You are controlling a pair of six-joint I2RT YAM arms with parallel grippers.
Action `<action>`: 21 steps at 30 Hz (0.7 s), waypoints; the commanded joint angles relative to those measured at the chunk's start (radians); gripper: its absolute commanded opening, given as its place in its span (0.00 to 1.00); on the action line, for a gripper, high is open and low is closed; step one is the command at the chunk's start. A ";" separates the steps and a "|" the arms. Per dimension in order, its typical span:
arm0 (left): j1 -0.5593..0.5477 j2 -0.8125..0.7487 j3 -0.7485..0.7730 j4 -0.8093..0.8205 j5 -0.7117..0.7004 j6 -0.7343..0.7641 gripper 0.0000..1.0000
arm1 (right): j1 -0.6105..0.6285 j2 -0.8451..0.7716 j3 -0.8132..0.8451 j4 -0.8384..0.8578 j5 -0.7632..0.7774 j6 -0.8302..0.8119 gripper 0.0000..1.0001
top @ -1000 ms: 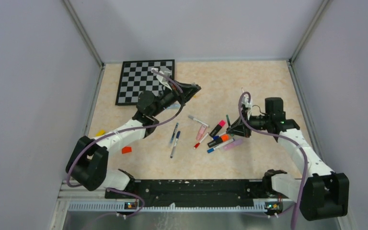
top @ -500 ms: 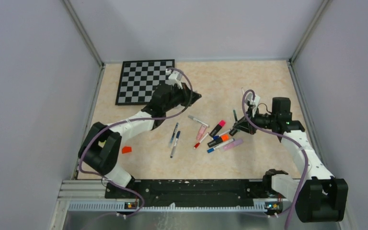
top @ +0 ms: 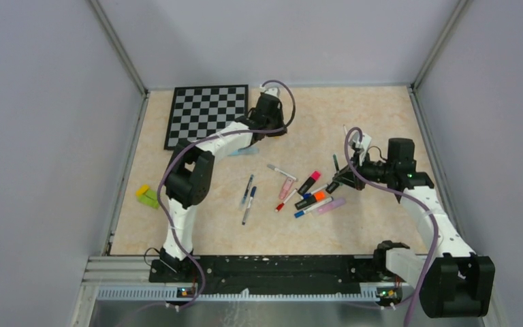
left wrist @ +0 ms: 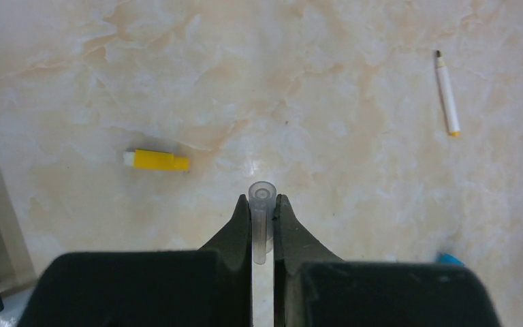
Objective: Open the pen caps
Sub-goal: Place the pen cap at the center of the board.
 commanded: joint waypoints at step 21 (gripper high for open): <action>-0.012 0.320 0.371 -0.253 -0.102 0.062 0.26 | -0.012 -0.028 0.034 0.028 -0.005 -0.003 0.00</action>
